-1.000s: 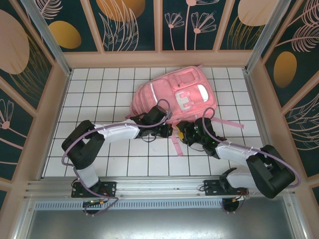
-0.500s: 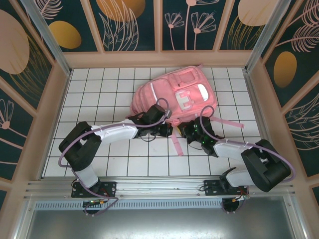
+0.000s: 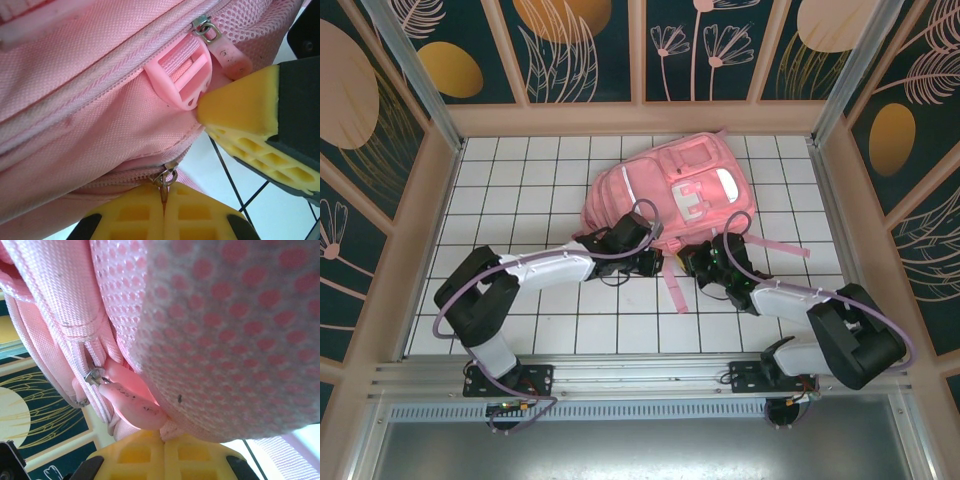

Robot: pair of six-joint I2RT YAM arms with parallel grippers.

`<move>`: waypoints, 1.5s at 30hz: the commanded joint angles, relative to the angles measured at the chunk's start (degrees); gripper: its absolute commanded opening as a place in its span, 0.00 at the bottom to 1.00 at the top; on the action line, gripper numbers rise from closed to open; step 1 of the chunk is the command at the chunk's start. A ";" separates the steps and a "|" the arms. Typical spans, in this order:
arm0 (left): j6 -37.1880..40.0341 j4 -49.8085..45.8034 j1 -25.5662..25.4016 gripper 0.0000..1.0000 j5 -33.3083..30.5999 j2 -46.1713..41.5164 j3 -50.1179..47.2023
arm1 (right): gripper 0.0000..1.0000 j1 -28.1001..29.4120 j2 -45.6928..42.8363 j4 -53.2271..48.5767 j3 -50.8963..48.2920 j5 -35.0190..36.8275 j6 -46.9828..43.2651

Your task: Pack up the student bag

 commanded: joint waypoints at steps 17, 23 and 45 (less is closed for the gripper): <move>2.09 -5.07 0.47 0.00 -10.45 -6.22 -5.72 | 0.00 -5.88 -4.19 -2.10 -0.98 5.53 -4.10; 1.82 -5.07 3.66 0.00 -9.69 -7.41 -6.88 | 0.00 -7.67 -5.61 -4.82 -1.08 5.45 -5.66; 4.41 -3.69 7.36 0.00 -2.62 -12.66 -11.97 | 0.00 -18.00 2.74 -21.74 13.16 -1.61 -24.82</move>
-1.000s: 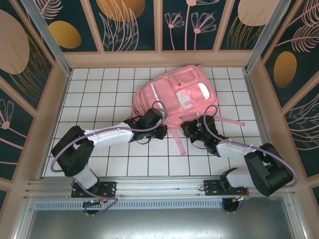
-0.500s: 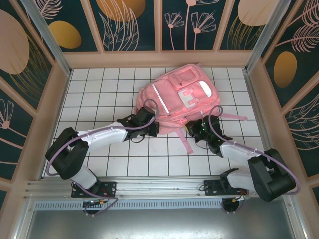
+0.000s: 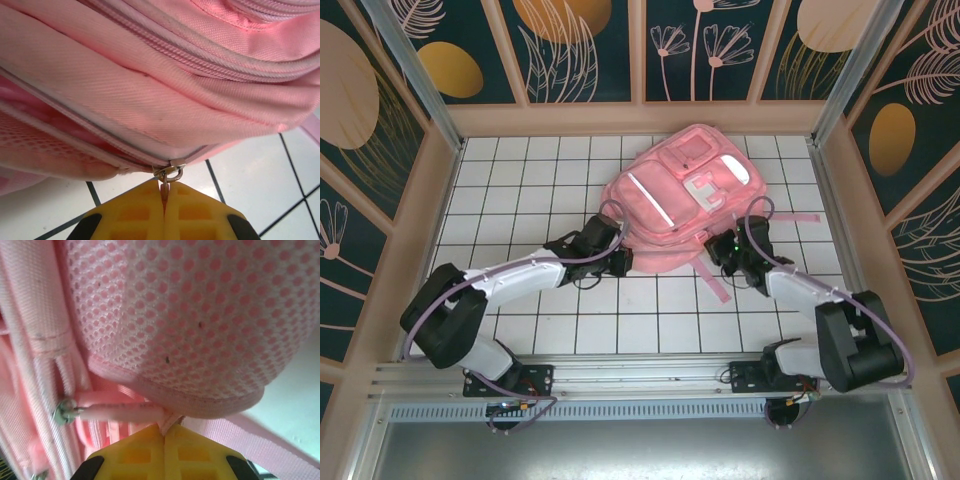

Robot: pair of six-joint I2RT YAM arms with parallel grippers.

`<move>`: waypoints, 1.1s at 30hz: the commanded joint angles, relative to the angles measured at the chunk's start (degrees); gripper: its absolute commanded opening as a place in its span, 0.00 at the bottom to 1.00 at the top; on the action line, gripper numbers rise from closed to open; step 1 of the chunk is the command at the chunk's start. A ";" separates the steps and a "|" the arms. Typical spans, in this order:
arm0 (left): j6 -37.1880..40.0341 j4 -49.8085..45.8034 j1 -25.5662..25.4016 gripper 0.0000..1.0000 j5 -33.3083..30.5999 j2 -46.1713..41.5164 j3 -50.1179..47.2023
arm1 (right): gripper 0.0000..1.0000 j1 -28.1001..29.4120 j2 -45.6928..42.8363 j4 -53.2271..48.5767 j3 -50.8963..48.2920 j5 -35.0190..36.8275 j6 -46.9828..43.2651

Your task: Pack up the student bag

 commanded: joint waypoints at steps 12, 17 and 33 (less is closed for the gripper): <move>-0.80 1.61 -0.85 0.00 4.00 3.28 0.62 | 0.11 -3.16 19.61 -11.35 27.86 -5.30 -24.10; -1.60 2.80 -1.29 0.00 4.44 5.13 2.34 | 0.40 -2.65 14.65 -13.00 27.40 -3.92 -21.72; -2.41 3.34 -2.51 0.00 5.56 8.05 6.02 | 0.43 15.11 -1.90 0.94 6.56 -3.20 8.83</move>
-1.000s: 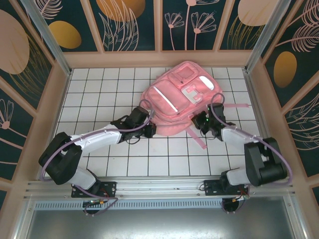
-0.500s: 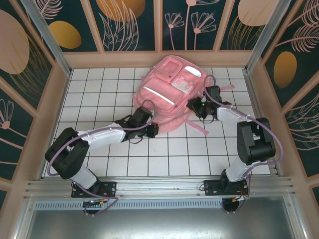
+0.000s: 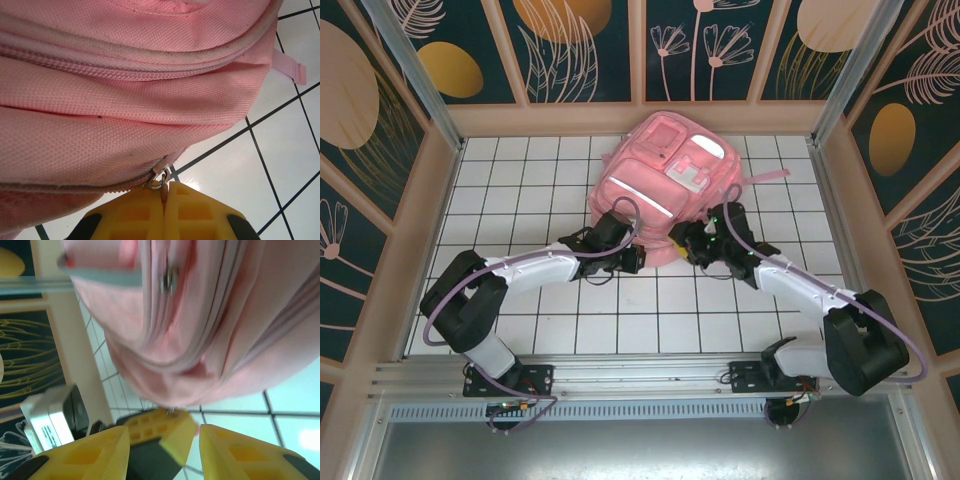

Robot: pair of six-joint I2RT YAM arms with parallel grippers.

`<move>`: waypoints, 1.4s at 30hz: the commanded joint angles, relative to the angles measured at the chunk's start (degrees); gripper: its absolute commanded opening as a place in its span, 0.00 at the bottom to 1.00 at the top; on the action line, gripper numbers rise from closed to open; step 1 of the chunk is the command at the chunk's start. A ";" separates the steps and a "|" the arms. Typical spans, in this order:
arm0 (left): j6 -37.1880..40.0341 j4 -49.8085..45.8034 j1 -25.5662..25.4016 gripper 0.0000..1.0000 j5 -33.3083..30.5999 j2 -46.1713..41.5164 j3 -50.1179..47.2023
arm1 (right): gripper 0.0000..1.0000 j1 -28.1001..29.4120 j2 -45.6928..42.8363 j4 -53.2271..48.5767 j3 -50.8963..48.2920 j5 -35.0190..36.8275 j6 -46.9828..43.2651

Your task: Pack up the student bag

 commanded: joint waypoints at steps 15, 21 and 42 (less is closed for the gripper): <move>-0.92 0.32 -0.93 0.00 2.32 0.11 1.08 | 0.46 3.65 7.75 20.12 -6.23 6.52 15.51; -0.94 0.49 -1.10 0.00 2.51 -0.02 0.69 | 0.38 4.61 12.67 21.22 -2.84 6.70 14.68; 0.56 -3.35 -0.45 0.00 -5.95 -2.65 -0.76 | 0.00 1.29 7.40 0.68 1.35 11.06 0.21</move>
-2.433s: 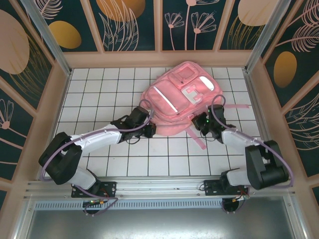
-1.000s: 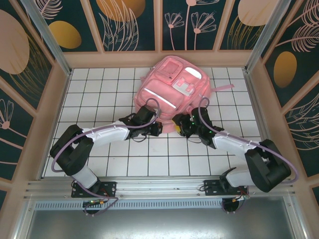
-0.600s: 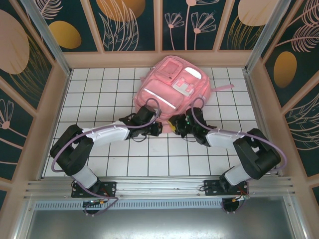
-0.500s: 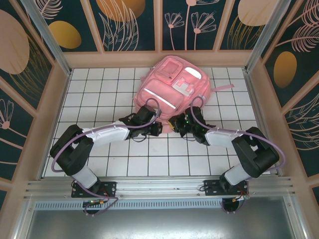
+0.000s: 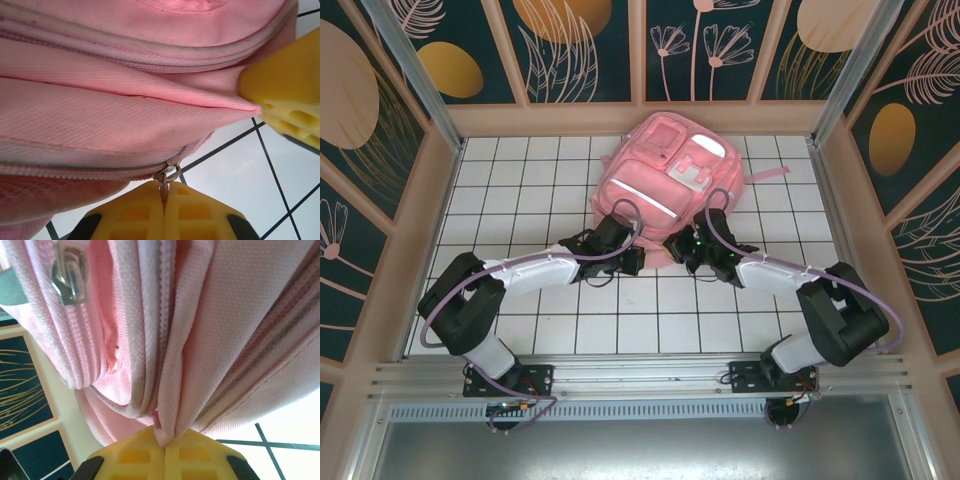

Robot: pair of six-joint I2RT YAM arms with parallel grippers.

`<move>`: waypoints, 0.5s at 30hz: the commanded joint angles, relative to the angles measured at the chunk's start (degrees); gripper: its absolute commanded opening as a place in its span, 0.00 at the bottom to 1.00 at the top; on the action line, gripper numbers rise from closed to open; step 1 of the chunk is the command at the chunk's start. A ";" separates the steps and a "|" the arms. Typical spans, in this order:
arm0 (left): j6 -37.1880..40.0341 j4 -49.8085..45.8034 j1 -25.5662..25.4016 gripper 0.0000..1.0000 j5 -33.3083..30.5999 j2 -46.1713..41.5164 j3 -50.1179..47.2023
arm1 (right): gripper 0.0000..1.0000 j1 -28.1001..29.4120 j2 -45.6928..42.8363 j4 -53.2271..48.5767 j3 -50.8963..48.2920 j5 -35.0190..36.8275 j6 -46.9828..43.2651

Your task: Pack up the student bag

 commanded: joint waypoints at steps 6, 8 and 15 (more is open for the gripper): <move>1.80 -3.52 1.42 0.00 -3.17 -1.61 0.26 | 0.00 -3.30 -3.59 -9.69 1.83 3.51 -8.56; 1.80 -3.48 1.78 0.00 -3.05 -1.91 -0.23 | 0.00 -3.96 -4.08 -11.62 2.05 3.72 -10.95; 2.06 -2.98 1.93 0.00 -1.42 -3.06 -1.44 | 0.00 -6.83 -7.03 -16.41 1.22 3.67 -16.94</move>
